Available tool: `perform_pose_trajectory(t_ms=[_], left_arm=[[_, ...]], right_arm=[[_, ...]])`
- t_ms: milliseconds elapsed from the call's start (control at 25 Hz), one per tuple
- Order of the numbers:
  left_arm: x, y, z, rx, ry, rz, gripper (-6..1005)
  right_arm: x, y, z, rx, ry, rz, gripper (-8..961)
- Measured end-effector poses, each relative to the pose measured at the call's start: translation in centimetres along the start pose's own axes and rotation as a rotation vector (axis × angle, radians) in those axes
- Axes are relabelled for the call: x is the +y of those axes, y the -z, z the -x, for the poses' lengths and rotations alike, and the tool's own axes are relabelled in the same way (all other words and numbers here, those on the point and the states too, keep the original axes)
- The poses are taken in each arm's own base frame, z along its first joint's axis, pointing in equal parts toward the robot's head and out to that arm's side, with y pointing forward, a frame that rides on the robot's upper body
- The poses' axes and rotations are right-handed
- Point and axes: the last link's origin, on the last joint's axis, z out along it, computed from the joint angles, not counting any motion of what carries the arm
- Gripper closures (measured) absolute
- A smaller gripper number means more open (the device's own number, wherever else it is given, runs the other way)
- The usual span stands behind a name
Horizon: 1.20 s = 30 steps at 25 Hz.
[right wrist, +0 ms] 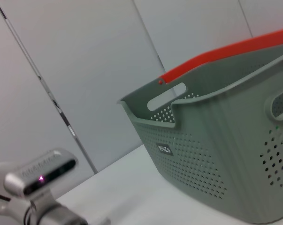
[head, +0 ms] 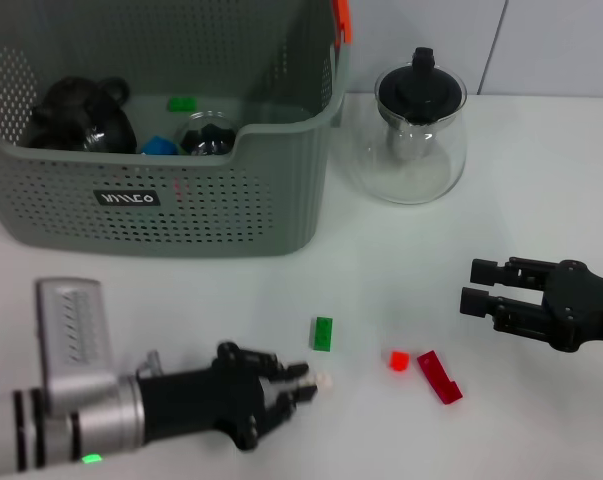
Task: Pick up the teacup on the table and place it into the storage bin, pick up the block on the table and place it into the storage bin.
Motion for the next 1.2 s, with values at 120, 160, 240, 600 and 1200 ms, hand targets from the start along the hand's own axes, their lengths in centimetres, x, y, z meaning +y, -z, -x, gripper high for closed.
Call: perform_pose_trajectory(t_ms=[120,160,240,600,1200], left_arm=[[-0.8,2.0,-1.6,0.095,0.038,-0.007,813],[-1.2,3.2,-2.3,0.135,0.047,-0.014,813],[-2.1,5.6,-3.8,0.213,0.060,-0.028,812],[-8.4,17.1,-12.2,0.455,0.107,-0.221,806],[-18.4,12.2,-17.0,-0.043,0.303,-0.504,796]], right_arm=[[0.0,0.1,0.0,-0.002,-0.001,-0.001,370],[0.0,0.2,0.0,-0.003,-0.001,-0.002,370],[0.0,0.2,0.0,-0.002,-0.001,-0.003,371],[0.0,-0.1,0.1,0.000,0.002,0.002,371],[0.0,-0.1,0.2,0.000,0.004,0.004,371]])
